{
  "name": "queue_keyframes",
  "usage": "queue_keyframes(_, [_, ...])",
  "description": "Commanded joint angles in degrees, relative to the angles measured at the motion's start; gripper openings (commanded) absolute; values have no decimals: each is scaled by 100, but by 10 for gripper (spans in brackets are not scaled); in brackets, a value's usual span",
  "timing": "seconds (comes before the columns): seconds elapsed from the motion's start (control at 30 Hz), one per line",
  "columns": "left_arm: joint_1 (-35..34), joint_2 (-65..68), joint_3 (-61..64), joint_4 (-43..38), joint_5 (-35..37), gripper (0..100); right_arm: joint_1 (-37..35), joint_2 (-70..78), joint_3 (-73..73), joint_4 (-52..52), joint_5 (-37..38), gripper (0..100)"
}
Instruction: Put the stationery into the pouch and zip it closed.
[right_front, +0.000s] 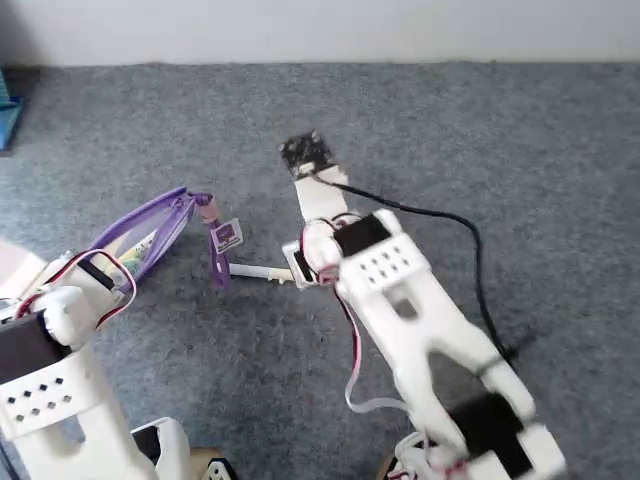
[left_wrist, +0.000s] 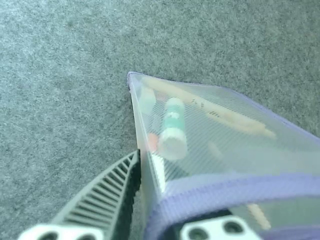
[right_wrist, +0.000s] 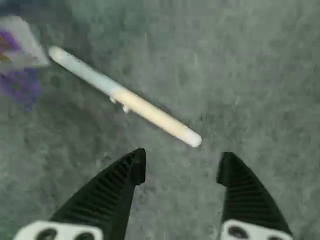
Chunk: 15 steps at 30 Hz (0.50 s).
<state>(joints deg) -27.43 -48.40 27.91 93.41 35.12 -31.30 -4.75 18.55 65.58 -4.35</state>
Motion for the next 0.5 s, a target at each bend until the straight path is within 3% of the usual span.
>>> queue_keyframes(0.0, [9,-26,-22,-123,62,12,75,769,-818,189,369,266])
queue_keyframes(0.17, [9,-26,-22,-123,62,12,75,1842,-1424,215,914,266])
queue_keyframes(0.47, [-9,-26,-22,-114,62,12,66,3037,-2110,215,993,266])
